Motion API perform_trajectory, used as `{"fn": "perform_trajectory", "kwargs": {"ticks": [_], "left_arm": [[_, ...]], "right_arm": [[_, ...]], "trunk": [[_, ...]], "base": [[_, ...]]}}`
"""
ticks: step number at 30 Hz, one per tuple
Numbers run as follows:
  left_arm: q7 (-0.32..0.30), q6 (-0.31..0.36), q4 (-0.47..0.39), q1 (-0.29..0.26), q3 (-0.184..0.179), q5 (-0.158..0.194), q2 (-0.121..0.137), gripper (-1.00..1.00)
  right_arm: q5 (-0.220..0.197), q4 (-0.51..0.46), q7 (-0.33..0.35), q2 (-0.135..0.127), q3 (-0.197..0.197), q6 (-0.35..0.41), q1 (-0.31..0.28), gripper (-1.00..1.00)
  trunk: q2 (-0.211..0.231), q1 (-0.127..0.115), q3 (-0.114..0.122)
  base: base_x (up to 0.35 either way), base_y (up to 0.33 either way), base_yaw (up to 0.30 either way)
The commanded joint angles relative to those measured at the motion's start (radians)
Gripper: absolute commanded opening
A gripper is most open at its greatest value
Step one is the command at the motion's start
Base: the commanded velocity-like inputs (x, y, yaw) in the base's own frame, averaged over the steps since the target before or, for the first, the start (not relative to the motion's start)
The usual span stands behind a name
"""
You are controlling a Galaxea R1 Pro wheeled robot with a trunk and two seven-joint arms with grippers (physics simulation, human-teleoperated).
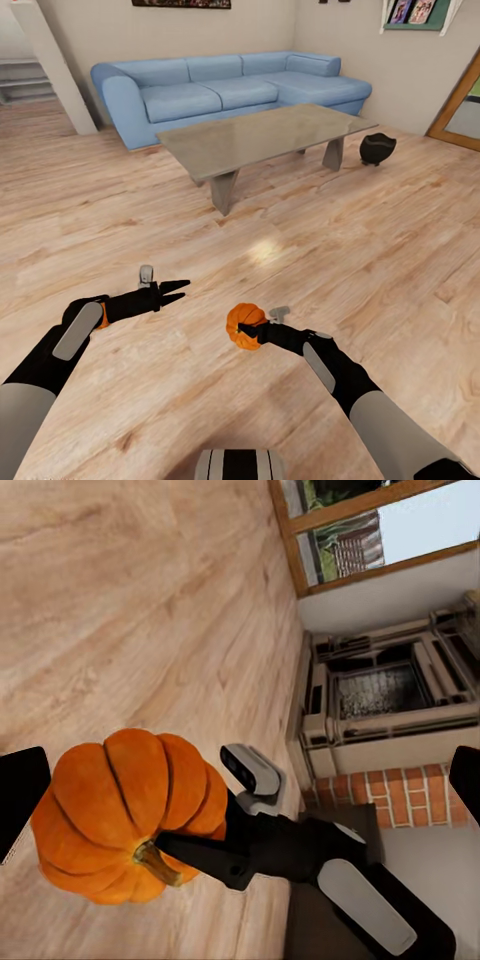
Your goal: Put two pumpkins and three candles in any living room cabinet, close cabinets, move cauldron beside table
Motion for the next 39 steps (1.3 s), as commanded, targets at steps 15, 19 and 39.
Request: {"fn": "perform_trajectory", "kwargs": {"ticks": [15,19,39], "left_arm": [[0.0,0.0,0.0,0.0,0.001,-0.001,0.001,1.0],[0.0,0.0,0.0,0.0,0.001,-0.001,0.001,1.0],[0.0,0.0,0.0,0.0,0.001,-0.001,0.001,1.0]], "right_arm": [[-0.002,0.001,-0.005,0.001,0.0,0.0,0.0,-1.0],[-0.002,0.001,-0.005,0.001,0.0,0.0,0.0,-1.0],[0.0,0.011,-0.018,0.001,0.065,-0.002,0.0,-1.0]], "trunk": [[0.004,-0.007,0.066],[0.004,-0.008,0.083],[0.009,-0.017,0.171]], "base": [[0.0,0.0,0.288],[0.0,0.0,0.289],[0.0,0.0,0.289]]}}
